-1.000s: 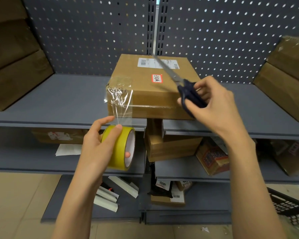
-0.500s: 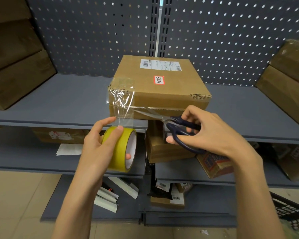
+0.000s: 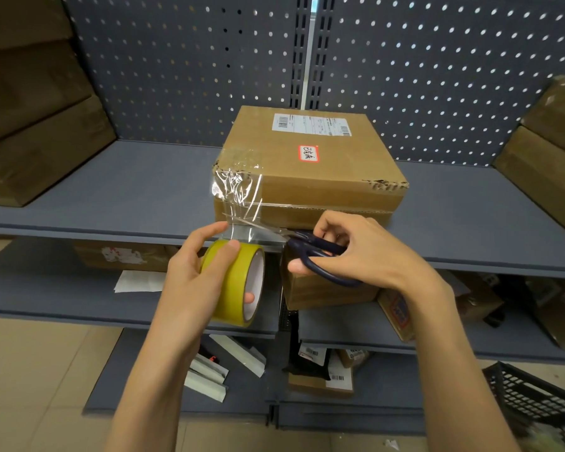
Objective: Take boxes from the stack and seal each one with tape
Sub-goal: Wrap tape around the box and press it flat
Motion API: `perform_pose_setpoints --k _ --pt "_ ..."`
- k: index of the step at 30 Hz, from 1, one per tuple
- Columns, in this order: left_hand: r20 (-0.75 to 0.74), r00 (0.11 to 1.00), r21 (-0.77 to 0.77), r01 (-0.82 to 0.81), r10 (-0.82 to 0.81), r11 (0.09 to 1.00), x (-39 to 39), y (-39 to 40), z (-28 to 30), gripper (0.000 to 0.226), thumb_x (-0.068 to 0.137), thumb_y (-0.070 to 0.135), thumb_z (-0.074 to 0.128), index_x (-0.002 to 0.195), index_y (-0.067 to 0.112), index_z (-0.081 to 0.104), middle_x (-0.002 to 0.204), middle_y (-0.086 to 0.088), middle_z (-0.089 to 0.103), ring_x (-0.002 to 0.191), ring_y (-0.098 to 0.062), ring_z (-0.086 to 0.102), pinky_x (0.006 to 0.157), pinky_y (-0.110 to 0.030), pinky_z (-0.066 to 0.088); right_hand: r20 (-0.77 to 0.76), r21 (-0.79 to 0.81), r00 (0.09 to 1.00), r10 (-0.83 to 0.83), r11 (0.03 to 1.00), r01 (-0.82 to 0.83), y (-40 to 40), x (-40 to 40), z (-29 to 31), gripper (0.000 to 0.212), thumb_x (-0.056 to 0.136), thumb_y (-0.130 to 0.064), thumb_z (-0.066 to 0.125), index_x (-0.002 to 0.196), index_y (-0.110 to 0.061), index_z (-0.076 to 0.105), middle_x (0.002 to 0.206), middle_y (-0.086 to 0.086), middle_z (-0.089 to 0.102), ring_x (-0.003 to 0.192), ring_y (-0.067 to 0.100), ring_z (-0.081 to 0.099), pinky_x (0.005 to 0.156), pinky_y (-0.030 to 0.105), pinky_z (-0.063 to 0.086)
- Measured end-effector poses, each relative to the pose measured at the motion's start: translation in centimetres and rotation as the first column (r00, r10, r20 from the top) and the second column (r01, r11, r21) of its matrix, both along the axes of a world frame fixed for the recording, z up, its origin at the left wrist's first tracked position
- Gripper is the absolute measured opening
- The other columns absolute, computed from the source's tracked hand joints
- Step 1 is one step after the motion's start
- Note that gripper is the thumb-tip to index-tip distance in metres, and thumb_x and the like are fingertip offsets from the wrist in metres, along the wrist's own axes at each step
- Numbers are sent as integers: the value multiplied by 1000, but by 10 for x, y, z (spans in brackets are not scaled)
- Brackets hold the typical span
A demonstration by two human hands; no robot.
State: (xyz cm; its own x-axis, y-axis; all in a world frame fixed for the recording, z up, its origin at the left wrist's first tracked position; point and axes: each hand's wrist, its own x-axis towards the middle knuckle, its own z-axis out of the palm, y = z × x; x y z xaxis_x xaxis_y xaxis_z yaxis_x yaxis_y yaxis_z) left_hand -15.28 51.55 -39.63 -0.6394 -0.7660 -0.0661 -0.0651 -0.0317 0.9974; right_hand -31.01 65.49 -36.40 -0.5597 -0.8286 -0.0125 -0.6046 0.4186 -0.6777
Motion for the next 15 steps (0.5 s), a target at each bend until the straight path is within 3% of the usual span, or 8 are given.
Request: perform_pose_setpoints --k 3,9,15 --pt "-9 1000 -5 -9 9 1000 -2 0 0 32 94 22 56 125 28 56 109 2 56 80 -13 57 42 -11 44 -1 -15 1000 12 1000 -12 -4 -1 0 75 42 -80 64 86 -19 61 73 -1 67 73 21 63 69 38 54" --pt "10 1000 -16 9 -9 1000 -2 -2 -2 30 94 25 55 124 31 57 115 -3 57 85 -16 59 44 -16 48 14 -18 1000 22 1000 -22 -8 -3 -1 73 41 -78 64 82 -18 64 69 1 67 61 11 55 60 28 45" --pt "12 999 18 32 -32 999 -4 -6 -6 30 93 26 57 122 32 58 116 -5 56 88 -23 62 48 -26 56 -32 -44 999 30 999 -31 -8 -10 -3 70 42 -75 68 78 -15 66 67 1 68 67 22 61 63 41 53"
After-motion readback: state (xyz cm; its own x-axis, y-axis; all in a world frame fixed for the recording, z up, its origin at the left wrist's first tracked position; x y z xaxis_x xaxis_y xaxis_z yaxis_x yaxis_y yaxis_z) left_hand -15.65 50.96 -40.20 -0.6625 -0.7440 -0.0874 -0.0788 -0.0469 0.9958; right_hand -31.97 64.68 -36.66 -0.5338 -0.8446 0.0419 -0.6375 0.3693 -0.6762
